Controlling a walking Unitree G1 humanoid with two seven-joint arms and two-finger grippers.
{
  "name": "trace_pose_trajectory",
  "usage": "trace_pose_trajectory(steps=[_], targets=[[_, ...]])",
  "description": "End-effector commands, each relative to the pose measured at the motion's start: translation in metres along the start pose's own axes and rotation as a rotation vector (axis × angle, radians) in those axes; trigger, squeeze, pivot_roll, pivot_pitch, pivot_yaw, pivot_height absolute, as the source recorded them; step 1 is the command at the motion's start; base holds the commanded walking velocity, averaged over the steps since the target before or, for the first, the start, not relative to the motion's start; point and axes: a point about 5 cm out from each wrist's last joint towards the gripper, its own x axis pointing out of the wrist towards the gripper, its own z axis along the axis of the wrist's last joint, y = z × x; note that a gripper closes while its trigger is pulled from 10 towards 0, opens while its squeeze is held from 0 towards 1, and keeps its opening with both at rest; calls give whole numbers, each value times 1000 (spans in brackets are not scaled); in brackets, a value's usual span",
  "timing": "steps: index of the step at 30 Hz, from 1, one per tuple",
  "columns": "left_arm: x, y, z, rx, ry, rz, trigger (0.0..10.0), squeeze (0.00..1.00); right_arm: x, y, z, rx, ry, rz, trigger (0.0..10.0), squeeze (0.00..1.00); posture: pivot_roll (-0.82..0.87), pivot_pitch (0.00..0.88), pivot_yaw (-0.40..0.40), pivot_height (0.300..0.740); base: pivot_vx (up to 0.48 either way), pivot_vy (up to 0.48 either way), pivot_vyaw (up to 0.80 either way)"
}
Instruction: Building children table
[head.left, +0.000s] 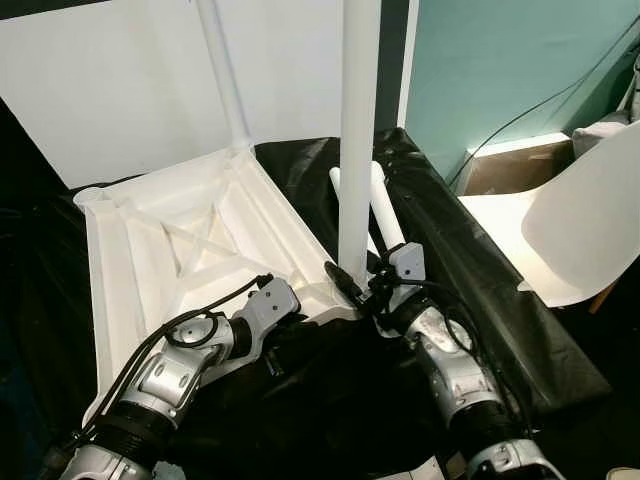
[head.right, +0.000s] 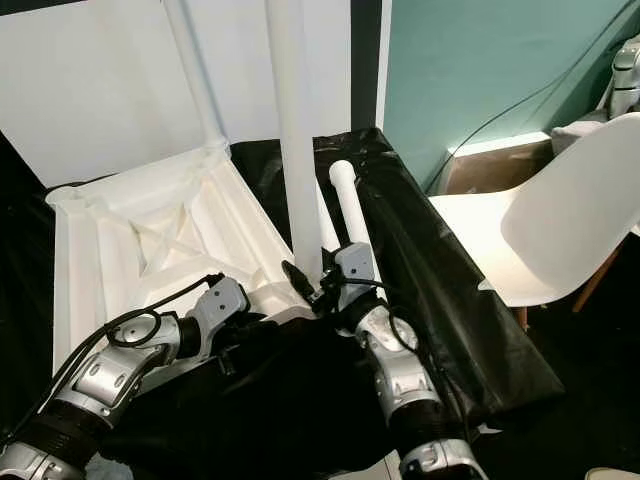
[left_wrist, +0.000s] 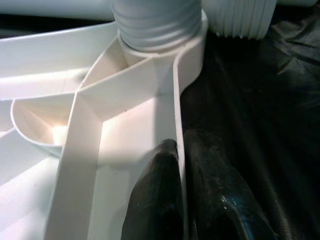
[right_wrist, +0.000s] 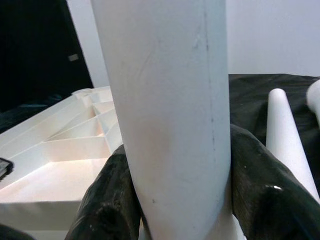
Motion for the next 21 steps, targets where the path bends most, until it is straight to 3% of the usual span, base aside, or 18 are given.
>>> trace_pose_trajectory(steps=[1,5,6,8,9,10,11,15,16,19,21], targets=[[8,-27,-26,-84,83,-193,10000,0,0,-20,14,-7,-67,-147,0,0,-14,0,65,740,0,0,0],[8,-28,-26,-87,83,-194,10000,0,1,-10,11,-1,-38,-145,353,0,-6,0,61,740,0,0,0],[8,-28,-27,-88,84,-192,10000,0,3,-6,9,-2,-21,-109,10000,0,-7,0,59,740,0,0,0],[8,-28,-27,-89,84,-191,10000,0,3,-4,8,-5,-12,-90,10000,0,-7,0,59,740,0,0,0],[8,-28,-28,-90,86,-190,10000,0,4,-2,8,-4,-5,-60,10000,714,-7,0,55,740,0,0,0],[8,-28,-28,-90,86,-190,10000,0,4,-2,8,-4,-5,-60,10000,714,-7,0,55,740,0,0,0],[8,-28,-28,-92,87,-188,10000,0,5,-1,7,0,-3,-38,10000,1000,-8,0,54,740,0,0,0],[8,-28,-28,-94,86,-187,10000,0,8,-1,7,-18,9,31,10000,1000,-12,0,52,740,0,0,0],[9,-28,-28,-95,85,-188,10000,0,11,-7,12,-35,4,88,10000,0,-14,0,52,740,0,0,0],[12,-28,-27,-92,82,-179,10000,0,19,-29,25,-82,19,218,10000,0,-20,0,55,740,0,0,0],[13,-28,-27,-92,81,-176,10000,0,21,-33,27,-92,28,245,10000,0,-20,0,55,740,0,0,0]])
